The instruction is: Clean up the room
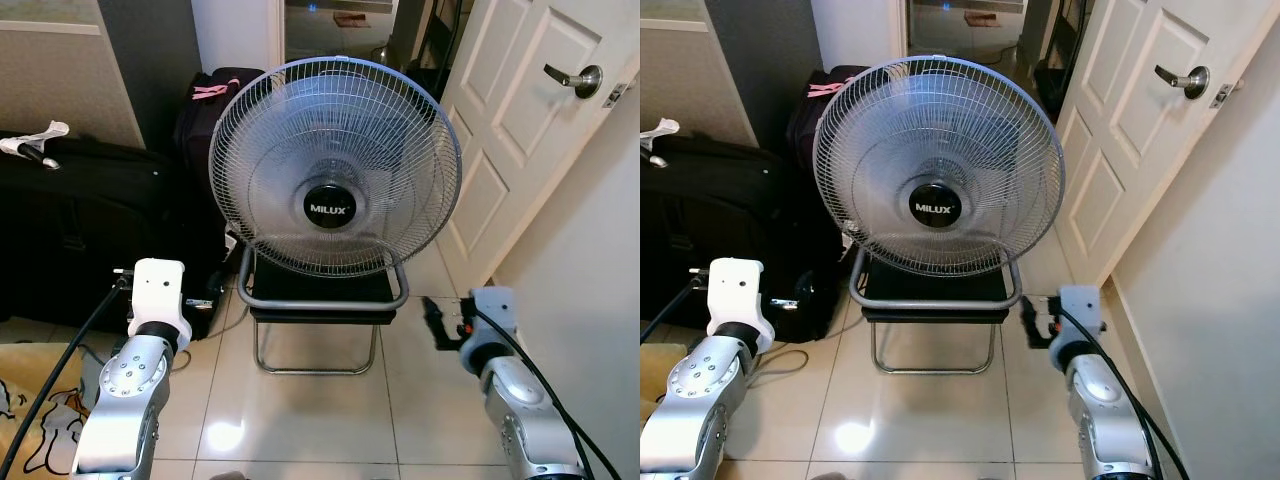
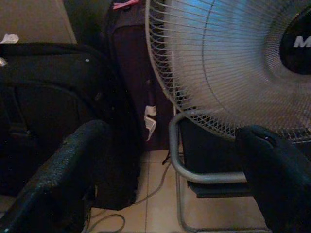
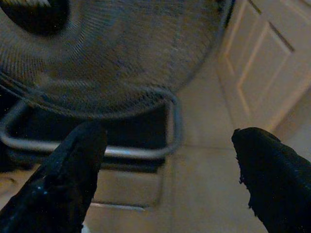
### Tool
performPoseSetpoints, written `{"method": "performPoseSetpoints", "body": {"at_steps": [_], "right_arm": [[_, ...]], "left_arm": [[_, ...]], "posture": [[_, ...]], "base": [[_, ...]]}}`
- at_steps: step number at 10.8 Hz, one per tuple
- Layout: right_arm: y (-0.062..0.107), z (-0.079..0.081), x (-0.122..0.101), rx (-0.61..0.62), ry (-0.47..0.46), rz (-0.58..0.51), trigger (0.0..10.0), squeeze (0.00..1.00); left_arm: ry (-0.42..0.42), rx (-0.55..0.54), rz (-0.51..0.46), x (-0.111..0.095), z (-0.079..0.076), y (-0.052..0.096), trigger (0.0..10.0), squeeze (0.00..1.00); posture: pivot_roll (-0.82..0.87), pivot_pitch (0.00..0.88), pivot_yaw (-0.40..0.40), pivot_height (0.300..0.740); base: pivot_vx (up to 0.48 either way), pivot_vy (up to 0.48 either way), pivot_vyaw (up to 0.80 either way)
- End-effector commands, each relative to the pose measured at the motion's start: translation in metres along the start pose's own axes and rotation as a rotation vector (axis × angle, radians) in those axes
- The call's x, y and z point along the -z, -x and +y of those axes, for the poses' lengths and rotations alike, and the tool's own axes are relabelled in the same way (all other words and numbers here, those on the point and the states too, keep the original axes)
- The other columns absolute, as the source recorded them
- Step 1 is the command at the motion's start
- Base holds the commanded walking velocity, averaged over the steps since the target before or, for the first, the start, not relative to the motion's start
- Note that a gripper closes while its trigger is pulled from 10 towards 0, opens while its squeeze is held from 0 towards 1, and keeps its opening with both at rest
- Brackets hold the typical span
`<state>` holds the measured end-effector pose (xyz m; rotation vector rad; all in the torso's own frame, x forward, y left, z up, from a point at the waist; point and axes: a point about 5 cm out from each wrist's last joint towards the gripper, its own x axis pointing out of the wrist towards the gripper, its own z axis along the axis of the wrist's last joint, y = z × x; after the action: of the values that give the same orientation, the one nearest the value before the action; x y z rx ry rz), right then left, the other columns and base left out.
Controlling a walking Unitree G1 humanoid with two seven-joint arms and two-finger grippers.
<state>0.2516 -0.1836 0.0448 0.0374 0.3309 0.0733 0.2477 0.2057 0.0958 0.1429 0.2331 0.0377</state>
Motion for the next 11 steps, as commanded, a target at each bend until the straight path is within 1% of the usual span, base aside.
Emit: {"method": "performPoseSetpoints", "body": {"at_steps": [1, 2, 3, 4, 5, 6, 7, 8, 9, 10, 11], "right_arm": [[-0.001, 0.004, -0.009, -0.015, -0.032, -0.030, 10.0, 1.00], [-0.002, 0.007, -0.015, -0.015, -0.011, -0.062, 10.0, 1.00], [-0.003, 0.009, -0.018, -0.027, 0.038, -0.088, 10.0, 1.00], [-0.004, 0.010, -0.021, 0.004, 0.153, -0.149, 10.0, 1.00], [-0.004, 0.010, -0.026, 0.063, 0.165, -0.204, 10.0, 1.00], [-0.003, 0.011, -0.025, 0.072, 0.193, -0.200, 10.0, 1.00], [-0.004, 0.012, -0.022, 0.051, 0.178, -0.179, 10.0, 1.00], [-0.004, 0.011, -0.023, 0.068, 0.142, -0.181, 10.0, 1.00], [-0.007, 0.008, -0.022, 0.086, 0.085, -0.161, 10.0, 1.00], [-0.007, 0.008, -0.022, 0.072, 0.085, -0.166, 10.0, 1.00], [-0.007, 0.009, -0.024, 0.060, 0.108, -0.185, 10.0, 1.00]], "left_arm": [[0.004, -0.009, -0.029, -0.009, 0.000, -0.001, 10.0, 0.00], [0.010, -0.007, -0.027, -0.011, 0.001, -0.002, 10.0, 0.00], [0.042, -0.037, -0.043, -0.015, 0.001, -0.003, 10.0, 0.00], [0.015, -0.143, -0.172, -0.026, 0.007, -0.004, 10.0, 1.00], [0.008, -0.123, -0.178, -0.029, 0.004, -0.005, 10.0, 1.00], [-0.002, -0.087, -0.180, -0.030, 0.003, -0.006, 10.0, 1.00], [-0.015, -0.052, -0.173, -0.030, 0.002, -0.005, 10.0, 1.00], [-0.038, -0.048, -0.143, -0.029, 0.000, -0.003, 10.0, 1.00], [0.021, 0.064, -0.133, -0.026, -0.008, 0.001, 10.0, 0.68], [0.023, 0.064, -0.133, -0.026, -0.007, 0.002, 10.0, 0.00], [0.009, 0.067, -0.145, -0.027, -0.007, 0.003, 10.0, 0.00]], "posture": [[-0.05, 0.000, -0.026, 0.740], [-0.04, 0.000, -0.029, 0.740], [-0.04, 0.000, -0.032, 0.740], [-0.04, 0.000, -0.030, 0.740], [-0.04, 0.000, -0.025, 0.740], [-0.05, 0.000, -0.022, 0.740], [-0.05, 0.000, -0.022, 0.740], [-0.04, 0.000, -0.026, 0.740], [-0.04, 0.000, -0.030, 0.740], [-0.04, 0.000, -0.031, 0.740], [-0.03, 0.000, -0.035, 0.740]], "base": [[0.000, 0.000, 0.00], [0.000, 0.000, 0.00], [0.000, 0.000, 0.00], [0.000, 0.000, 0.00], [0.000, 0.000, 0.00], [0.000, 0.000, 0.00], [0.000, 0.000, 0.00], [0.000, 0.000, 0.00], [0.000, 0.000, 0.80], [0.000, 0.000, 0.80], [0.000, 0.000, 0.80]]}}
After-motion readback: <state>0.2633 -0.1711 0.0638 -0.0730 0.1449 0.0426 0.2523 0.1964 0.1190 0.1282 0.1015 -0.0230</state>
